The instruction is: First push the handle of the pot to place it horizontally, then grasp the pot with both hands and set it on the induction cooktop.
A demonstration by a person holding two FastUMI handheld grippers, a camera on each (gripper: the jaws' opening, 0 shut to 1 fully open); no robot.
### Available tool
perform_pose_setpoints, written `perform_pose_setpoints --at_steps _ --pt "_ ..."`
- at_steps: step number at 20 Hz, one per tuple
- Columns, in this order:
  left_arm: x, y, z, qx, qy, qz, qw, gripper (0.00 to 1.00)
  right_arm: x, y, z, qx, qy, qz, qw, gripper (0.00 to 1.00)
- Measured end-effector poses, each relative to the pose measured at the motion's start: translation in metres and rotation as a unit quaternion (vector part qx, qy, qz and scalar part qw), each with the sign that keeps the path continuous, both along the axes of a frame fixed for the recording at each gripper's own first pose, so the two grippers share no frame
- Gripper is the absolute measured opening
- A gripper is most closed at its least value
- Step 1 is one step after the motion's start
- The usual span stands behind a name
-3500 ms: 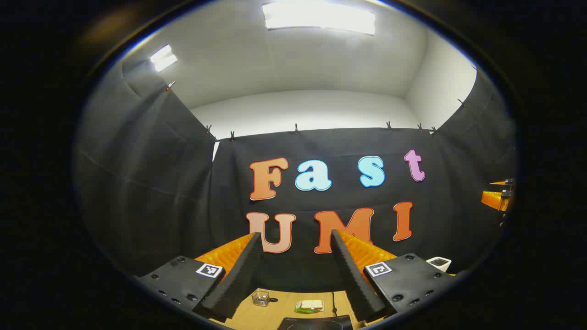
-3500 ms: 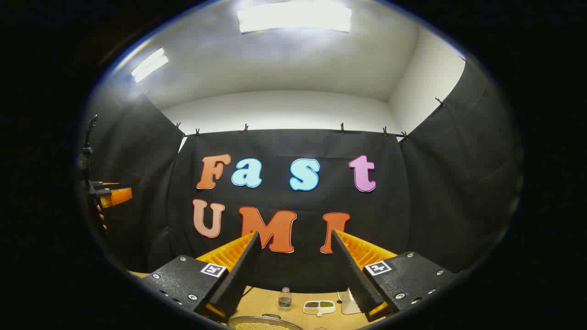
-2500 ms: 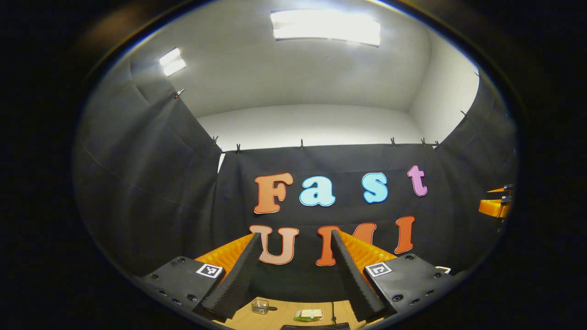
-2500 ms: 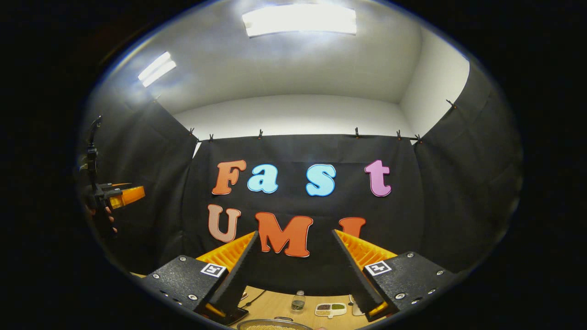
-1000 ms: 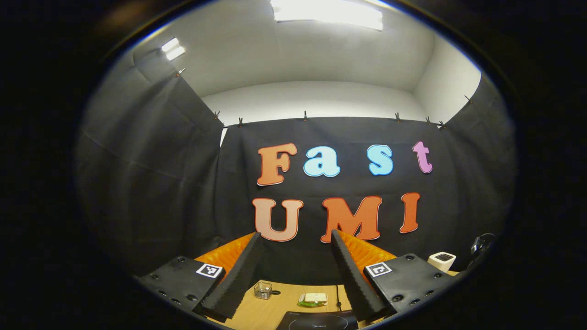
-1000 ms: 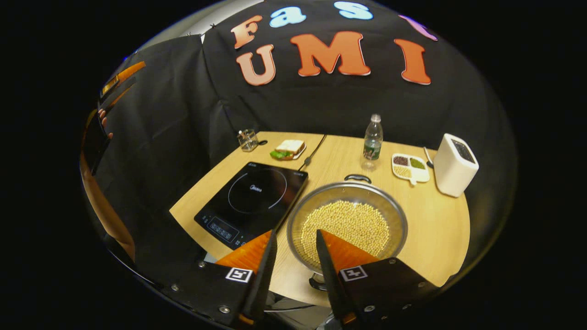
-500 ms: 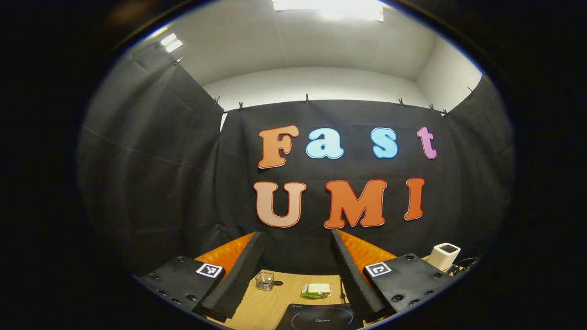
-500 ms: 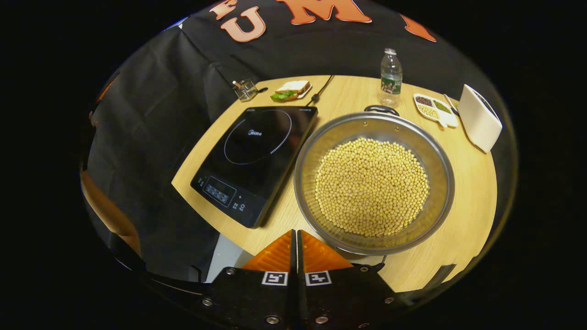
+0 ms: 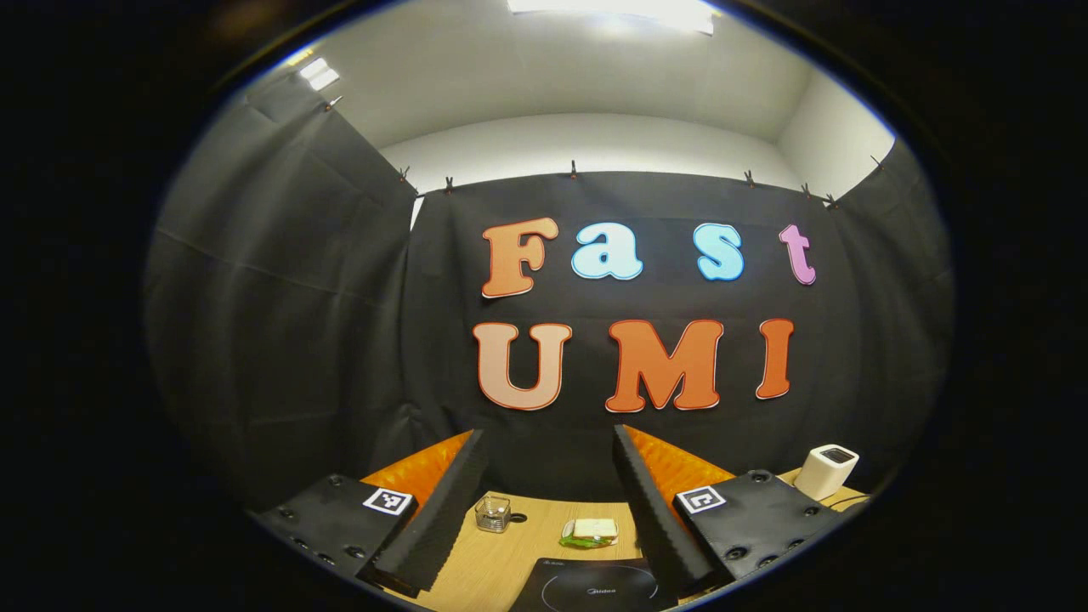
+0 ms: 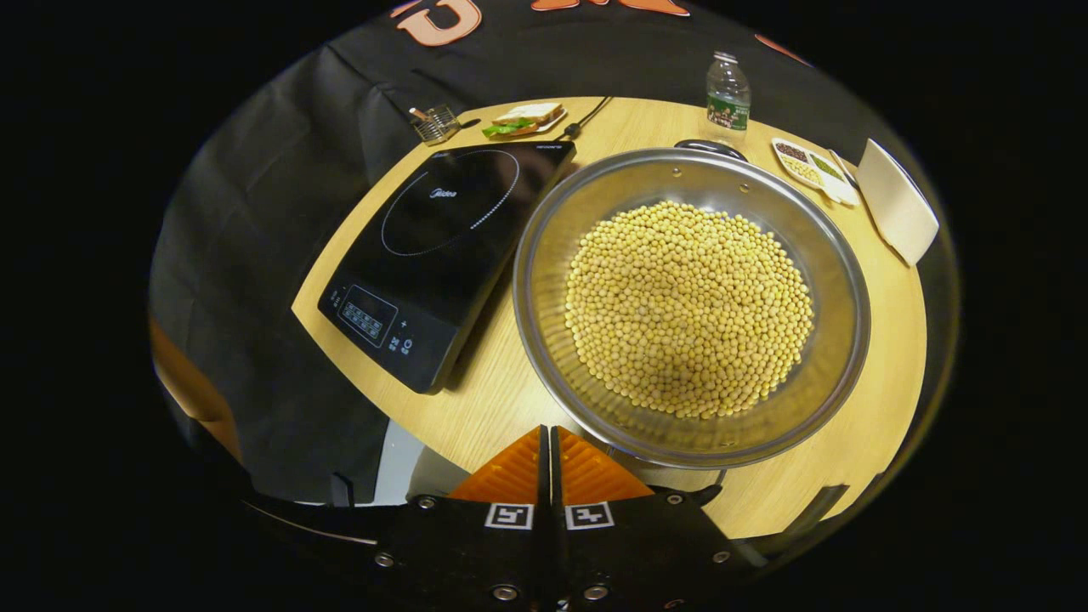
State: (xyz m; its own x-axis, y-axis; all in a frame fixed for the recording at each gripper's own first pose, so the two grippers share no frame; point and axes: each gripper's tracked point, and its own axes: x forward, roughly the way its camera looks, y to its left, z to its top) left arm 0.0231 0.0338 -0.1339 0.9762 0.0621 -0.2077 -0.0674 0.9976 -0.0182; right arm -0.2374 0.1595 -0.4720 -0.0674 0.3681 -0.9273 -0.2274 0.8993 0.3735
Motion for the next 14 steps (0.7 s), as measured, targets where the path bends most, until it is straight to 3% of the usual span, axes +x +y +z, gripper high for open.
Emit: perform_pose_setpoints --at_steps 6,14 --pt "0.003 -0.008 -0.005 0.004 0.012 -0.003 1.000 0.97 -0.004 -0.003 -0.002 0.015 0.015 -0.013 1.000 0.00" --pt "0.005 -0.029 0.014 0.011 -0.014 -0.016 1.000 0.97 0.001 -0.047 -0.009 -0.001 0.018 -0.050 0.999 0.00"
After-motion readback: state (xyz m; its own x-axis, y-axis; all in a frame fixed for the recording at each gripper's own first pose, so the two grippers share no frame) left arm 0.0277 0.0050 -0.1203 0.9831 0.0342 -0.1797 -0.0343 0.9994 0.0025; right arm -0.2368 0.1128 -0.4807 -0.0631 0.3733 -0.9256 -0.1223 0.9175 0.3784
